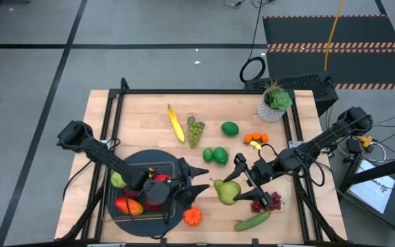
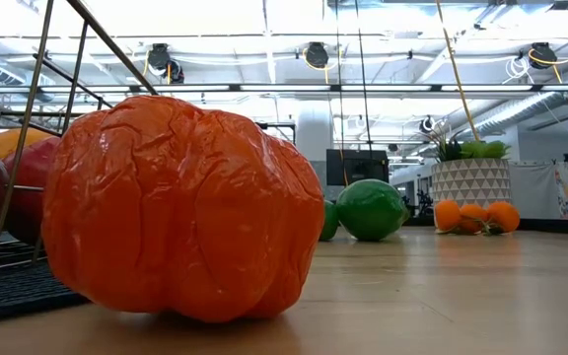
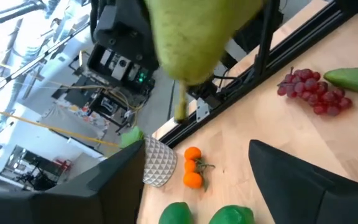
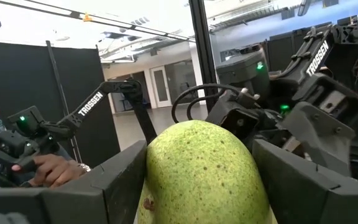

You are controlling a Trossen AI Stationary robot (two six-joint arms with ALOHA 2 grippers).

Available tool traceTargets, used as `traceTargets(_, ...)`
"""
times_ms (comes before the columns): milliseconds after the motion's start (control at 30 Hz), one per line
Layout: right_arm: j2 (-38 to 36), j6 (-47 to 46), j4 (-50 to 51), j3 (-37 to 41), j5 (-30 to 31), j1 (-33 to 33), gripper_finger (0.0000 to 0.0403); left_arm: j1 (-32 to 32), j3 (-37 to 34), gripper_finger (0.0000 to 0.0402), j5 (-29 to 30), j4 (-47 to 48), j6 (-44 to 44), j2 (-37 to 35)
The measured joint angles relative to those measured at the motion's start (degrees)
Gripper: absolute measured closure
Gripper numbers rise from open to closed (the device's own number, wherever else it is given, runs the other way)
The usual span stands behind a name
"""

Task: Build produce basket
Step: Put the pear into the gold wire basket

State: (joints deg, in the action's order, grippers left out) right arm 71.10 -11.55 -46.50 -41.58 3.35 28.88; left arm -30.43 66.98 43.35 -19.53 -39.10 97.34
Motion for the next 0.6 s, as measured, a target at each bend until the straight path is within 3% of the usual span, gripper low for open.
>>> traceTargets(300, 1.06, -0.44, -0.42, 0.0, 0.09, -0.63, 0.0131, 1.86, 0.0, 0.0191, -7.19, -3.19, 0.84, -0.01)
traceTargets(600, 1.06, -1.27, 0.05, 0.0, 0.07, -0.72, 0.0131, 1.98, 0.0, 0.0225, -7.54, -3.3, 0.03, -0.02)
